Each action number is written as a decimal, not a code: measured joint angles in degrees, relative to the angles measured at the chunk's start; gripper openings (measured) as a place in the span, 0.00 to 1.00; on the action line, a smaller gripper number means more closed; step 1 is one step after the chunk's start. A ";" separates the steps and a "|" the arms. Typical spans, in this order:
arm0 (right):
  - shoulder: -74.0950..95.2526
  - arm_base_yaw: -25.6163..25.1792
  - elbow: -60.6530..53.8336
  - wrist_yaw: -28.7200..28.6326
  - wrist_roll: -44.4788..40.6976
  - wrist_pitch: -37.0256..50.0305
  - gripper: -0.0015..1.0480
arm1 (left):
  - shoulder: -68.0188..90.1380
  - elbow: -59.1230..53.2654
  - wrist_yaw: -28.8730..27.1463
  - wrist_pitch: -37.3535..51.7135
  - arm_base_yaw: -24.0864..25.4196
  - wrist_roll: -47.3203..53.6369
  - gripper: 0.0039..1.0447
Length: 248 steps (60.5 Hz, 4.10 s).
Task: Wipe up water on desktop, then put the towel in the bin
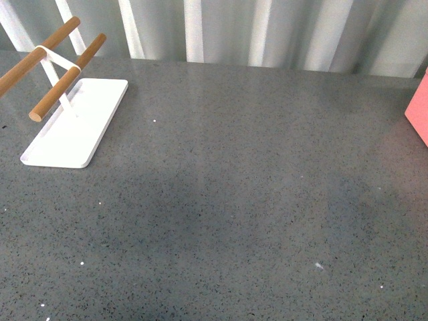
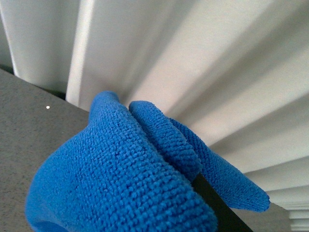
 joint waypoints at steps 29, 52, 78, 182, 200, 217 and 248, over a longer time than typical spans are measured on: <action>-2.62 -16.81 -3.23 -4.37 -3.41 -0.20 0.03 | 0.00 0.00 0.00 0.00 -0.02 0.00 0.94; 4.85 -15.91 -11.76 0.83 -0.48 3.13 0.03 | 0.00 0.00 0.00 0.00 -0.02 0.00 0.94; 16.83 -10.64 -10.47 3.37 21.90 -3.39 0.05 | 0.00 0.00 0.00 0.00 -0.02 0.00 0.94; 18.43 -18.10 -17.40 7.72 11.98 -8.68 0.93 | 0.00 0.00 0.00 0.00 -0.02 0.00 0.94; 18.62 -18.69 -18.08 5.53 8.85 -9.46 0.93 | 0.00 0.00 -0.02 0.00 -0.02 0.00 0.94; 18.60 -18.08 -21.44 6.23 6.95 -9.03 0.93 | 0.00 0.00 0.00 0.00 -0.02 0.00 0.94; 14.78 -18.32 -14.12 -1.62 12.35 -10.86 0.93 | 0.00 0.00 -0.11 -0.02 -0.02 0.00 0.94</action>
